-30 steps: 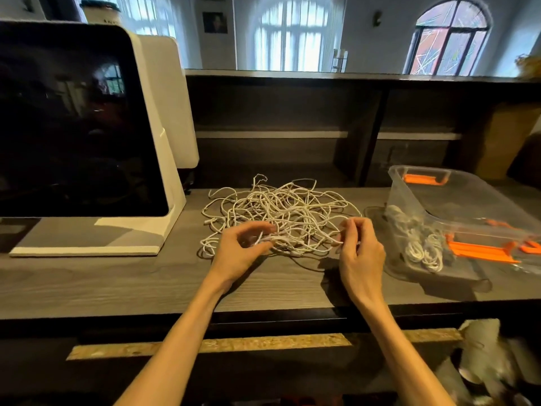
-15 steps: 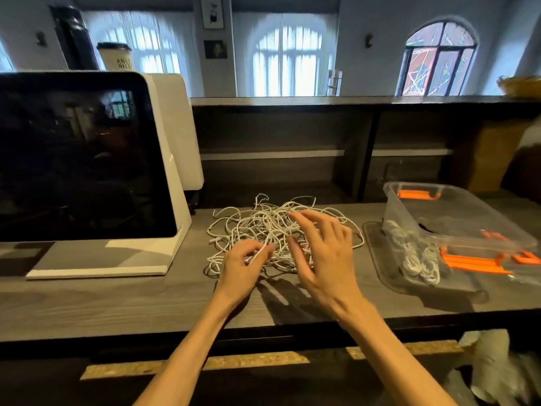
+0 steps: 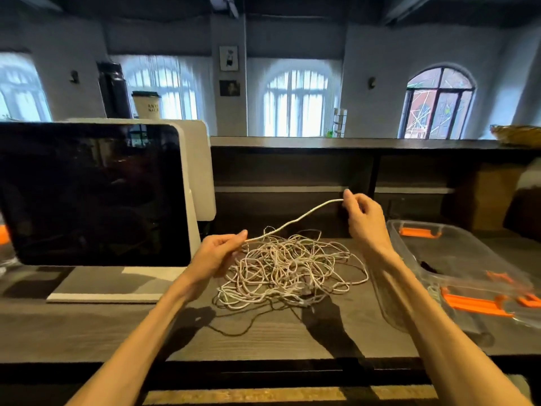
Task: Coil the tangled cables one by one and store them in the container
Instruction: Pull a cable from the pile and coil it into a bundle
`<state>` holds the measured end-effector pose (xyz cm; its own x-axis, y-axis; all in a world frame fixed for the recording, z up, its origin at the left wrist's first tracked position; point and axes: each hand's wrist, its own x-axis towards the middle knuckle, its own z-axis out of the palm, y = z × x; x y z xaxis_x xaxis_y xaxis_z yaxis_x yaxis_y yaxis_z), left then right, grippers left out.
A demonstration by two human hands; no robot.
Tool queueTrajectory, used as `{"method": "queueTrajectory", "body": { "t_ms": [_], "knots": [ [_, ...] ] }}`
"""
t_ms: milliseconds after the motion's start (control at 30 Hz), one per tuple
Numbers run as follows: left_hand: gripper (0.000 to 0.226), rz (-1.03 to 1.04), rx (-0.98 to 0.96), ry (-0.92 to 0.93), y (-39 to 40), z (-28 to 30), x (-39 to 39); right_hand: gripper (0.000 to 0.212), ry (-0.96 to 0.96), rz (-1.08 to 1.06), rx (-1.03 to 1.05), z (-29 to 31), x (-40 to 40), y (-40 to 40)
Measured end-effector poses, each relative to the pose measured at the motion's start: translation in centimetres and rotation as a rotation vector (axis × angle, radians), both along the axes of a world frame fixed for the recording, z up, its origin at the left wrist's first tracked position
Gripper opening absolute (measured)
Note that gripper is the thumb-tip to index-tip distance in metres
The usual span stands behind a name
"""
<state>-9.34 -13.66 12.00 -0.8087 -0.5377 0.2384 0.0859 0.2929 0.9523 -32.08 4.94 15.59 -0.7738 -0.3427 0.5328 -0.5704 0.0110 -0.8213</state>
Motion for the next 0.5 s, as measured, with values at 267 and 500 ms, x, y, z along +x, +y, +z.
{"method": "queueTrajectory", "body": {
  "t_ms": [267, 500],
  "knots": [
    [0.039, -0.036, -0.061, 0.019, 2.7, 2.7, -0.3, 0.049, 0.534, 0.024, 0.518, 0.7, 4.8, -1.0],
    [0.047, -0.052, 0.014, 0.027, 3.7, 5.4, -0.1, 0.044, 0.271, 0.458, 0.311, 2.7, 8.5, -0.4]
  ]
}}
